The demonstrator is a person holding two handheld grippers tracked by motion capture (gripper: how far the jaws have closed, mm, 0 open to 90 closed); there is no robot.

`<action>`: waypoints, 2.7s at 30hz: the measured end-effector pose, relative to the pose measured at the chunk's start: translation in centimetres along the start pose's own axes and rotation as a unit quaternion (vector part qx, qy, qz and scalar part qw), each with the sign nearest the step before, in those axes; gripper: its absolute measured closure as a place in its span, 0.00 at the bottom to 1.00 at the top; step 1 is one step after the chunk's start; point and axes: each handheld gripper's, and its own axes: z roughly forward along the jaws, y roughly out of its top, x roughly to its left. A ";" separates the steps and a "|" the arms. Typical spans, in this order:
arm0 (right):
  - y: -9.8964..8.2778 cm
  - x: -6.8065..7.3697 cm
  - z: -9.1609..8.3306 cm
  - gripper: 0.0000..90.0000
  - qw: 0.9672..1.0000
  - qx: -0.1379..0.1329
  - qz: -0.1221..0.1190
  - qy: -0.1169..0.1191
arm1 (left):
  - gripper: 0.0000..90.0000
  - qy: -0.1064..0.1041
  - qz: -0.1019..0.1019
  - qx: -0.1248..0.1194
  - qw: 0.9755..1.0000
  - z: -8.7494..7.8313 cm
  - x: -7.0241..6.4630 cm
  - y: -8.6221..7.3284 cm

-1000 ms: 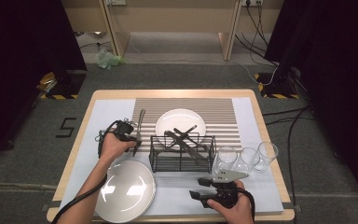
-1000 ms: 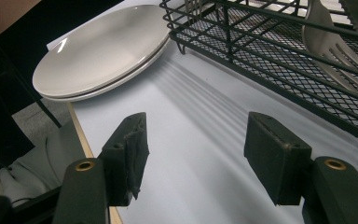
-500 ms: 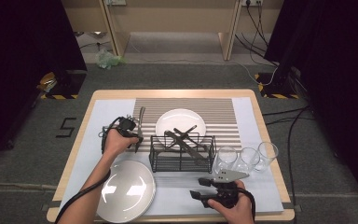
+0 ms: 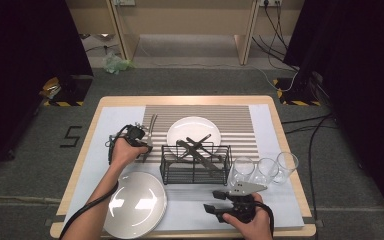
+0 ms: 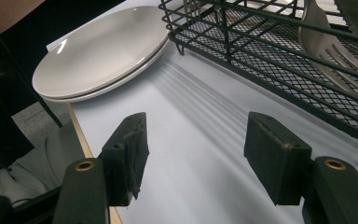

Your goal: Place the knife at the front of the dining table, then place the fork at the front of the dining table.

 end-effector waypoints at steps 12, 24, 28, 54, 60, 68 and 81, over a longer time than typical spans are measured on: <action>0.0 -0.2 -0.1 0.44 1.000 -0.005 -0.001 -0.001 | 0.43 0.007 0.010 -0.059 0.998 -2.6 -0.6 -0.7; -0.1 -0.3 -0.4 0.44 1.000 -0.011 0.009 0.002 | 0.30 0.027 0.003 -0.138 0.990 -7.4 -0.5 -3.0; -0.1 -0.4 -0.4 0.44 1.000 -0.010 0.009 0.004 | 0.30 0.031 0.004 -0.153 0.988 -8.7 -1.0 -4.1; 1.3 -0.3 -0.9 0.46 0.999 -0.042 -0.004 0.002 | 0.31 0.021 -0.002 -0.203 0.979 -10.5 -2.9 -9.8; 1.9 -0.1 -1.4 0.46 0.999 -0.052 -0.008 -0.003 | 0.31 0.019 0.000 -0.200 0.980 -10.4 -3.5 -10.3; 3.3 0.5 -2.2 0.48 0.997 -0.070 -0.033 -0.016 | 0.31 0.014 0.001 -0.207 0.978 -10.8 -3.9 -10.2; 5.9 1.7 -2.4 0.51 0.993 -0.092 -0.073 -0.021 | 0.31 0.014 -0.001 -0.212 0.977 -11.5 -3.8 -10.3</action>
